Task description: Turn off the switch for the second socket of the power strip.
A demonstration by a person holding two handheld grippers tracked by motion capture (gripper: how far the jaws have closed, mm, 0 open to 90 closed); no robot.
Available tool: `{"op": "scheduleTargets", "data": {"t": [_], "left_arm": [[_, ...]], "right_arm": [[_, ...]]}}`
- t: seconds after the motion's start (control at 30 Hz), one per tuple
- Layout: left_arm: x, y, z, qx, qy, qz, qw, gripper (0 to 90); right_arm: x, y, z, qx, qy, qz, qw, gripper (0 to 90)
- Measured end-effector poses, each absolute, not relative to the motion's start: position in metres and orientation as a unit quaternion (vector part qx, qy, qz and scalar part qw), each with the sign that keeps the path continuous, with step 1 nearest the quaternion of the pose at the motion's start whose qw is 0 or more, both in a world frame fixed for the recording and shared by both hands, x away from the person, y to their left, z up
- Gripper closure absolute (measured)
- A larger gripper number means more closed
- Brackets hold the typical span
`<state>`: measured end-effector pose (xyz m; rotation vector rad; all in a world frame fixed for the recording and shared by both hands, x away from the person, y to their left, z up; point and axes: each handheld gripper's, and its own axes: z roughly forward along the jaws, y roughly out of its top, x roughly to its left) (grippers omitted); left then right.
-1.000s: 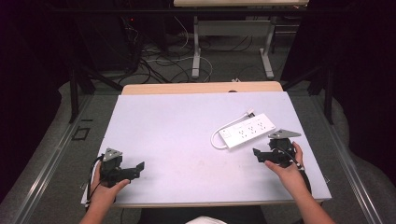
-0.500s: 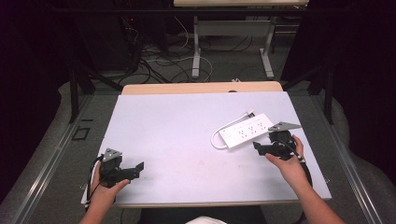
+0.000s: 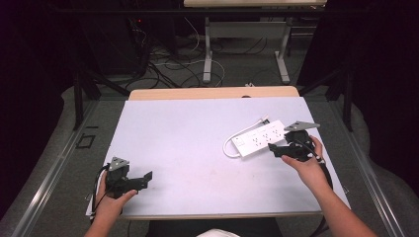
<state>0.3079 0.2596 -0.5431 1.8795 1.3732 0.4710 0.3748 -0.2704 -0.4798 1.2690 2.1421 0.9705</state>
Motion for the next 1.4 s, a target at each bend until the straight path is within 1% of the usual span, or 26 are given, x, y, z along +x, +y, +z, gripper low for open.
{"op": "scheduleTargets", "data": {"t": [0.7,0.8,1.1,1.33,1.4], "left_arm": [[0.308,0.26,-0.543,0.732,0.539,0.18,0.374,5.1],[0.308,0.26,-0.543,0.732,0.54,0.18,0.374,5.1],[0.308,0.26,-0.543,0.732,0.54,0.179,0.374,5.2],[0.308,0.26,-0.543,0.733,0.54,0.18,0.374,5.4],[0.308,0.26,-0.543,0.733,0.54,0.179,0.374,5.4]], "right_arm": [[0.395,-0.26,-0.467,0.445,0.793,0.342,0.236,27.9],[0.398,-0.258,-0.466,0.448,0.796,0.339,0.227,28.0],[0.41,-0.252,-0.462,0.447,0.805,0.318,0.227,28.9],[0.42,-0.25,-0.459,0.455,0.807,0.309,0.214,28.9],[0.424,-0.249,-0.458,0.454,0.808,0.306,0.217,29.2]]}}
